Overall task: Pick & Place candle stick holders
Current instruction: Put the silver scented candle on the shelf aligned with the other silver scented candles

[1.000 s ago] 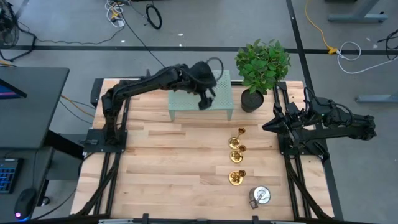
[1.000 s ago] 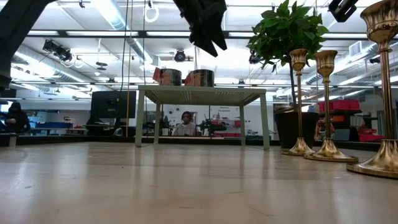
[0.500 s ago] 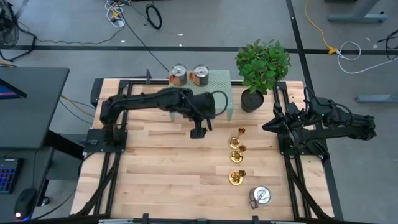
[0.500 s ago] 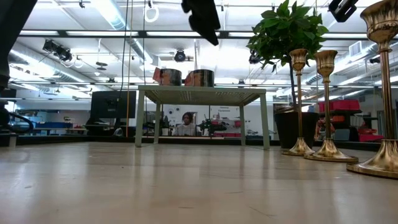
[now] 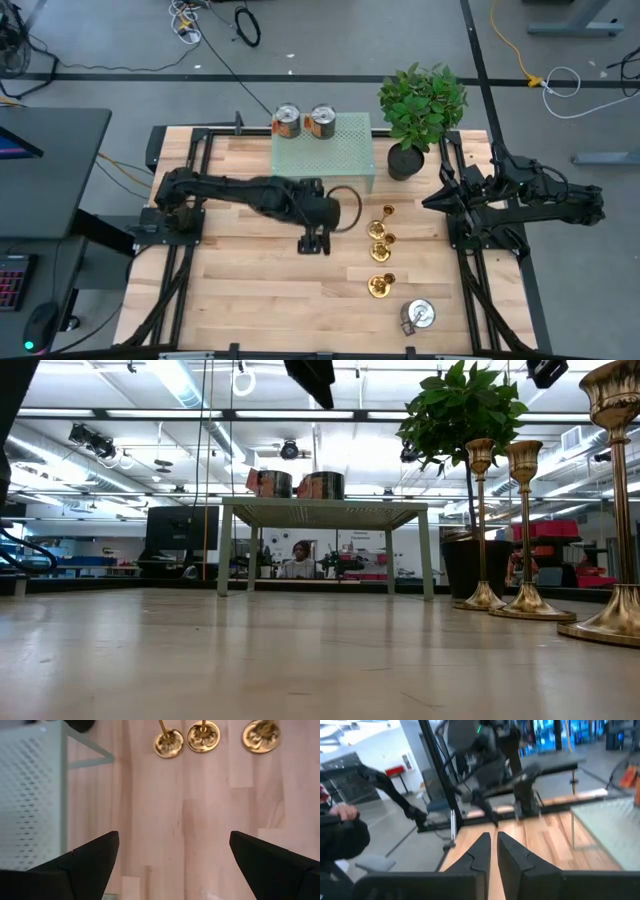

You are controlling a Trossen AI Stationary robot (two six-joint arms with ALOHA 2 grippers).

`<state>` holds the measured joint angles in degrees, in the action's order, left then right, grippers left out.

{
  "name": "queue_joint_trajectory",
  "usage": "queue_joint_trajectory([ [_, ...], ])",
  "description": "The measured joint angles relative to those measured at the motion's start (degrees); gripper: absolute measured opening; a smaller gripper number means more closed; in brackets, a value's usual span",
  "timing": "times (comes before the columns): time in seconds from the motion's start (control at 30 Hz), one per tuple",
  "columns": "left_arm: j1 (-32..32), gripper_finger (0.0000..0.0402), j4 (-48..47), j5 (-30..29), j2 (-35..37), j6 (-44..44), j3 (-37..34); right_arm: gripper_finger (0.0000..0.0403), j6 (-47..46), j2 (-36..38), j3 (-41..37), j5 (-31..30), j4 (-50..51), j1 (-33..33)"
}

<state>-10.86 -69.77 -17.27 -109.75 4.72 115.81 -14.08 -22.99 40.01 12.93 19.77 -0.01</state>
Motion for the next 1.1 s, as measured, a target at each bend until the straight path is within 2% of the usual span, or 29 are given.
queue_joint_trajectory([
  [0.2, -4.9, 0.0390, -0.5, -7.6, 0.0, 4.1, 0.0, 0.0037, 2.5, -0.3, 0.0, 0.0, -6.8, 0.0],
  [0.3, -7.4, 0.0390, -1.0, -10.6, 0.1, 7.1, -0.3, 0.0037, -0.2, -0.3, 0.0, 0.7, -6.6, 0.0],
  [0.53, -12.0, 0.0390, 3.9, -21.4, 1.2, 15.2, -12.1, 0.0037, -6.0, -3.4, 0.0, 9.9, -1.9, 0.6],
  [0.6, -13.1, 0.0390, 5.2, -23.5, 2.3, 18.8, -16.1, 0.0037, -7.1, -5.1, 0.0, 10.5, 0.0, 1.9],
  [0.83, -16.6, 0.0390, 17.9, -28.3, 7.4, 21.5, -26.2, 0.0037, -9.1, -13.9, 0.0, 10.3, 1.7, 10.4],
  [1.03, -18.1, 0.0390, 24.2, -32.2, 10.2, 21.7, -31.0, 0.0037, -18.8, -19.7, -0.1, 7.9, 4.3, 20.5],
  [1.1, -18.1, 0.0390, 24.8, -32.3, 11.0, 21.7, -32.2, 0.0037, -22.6, -21.4, 0.0, 5.5, 3.2, 24.5],
])
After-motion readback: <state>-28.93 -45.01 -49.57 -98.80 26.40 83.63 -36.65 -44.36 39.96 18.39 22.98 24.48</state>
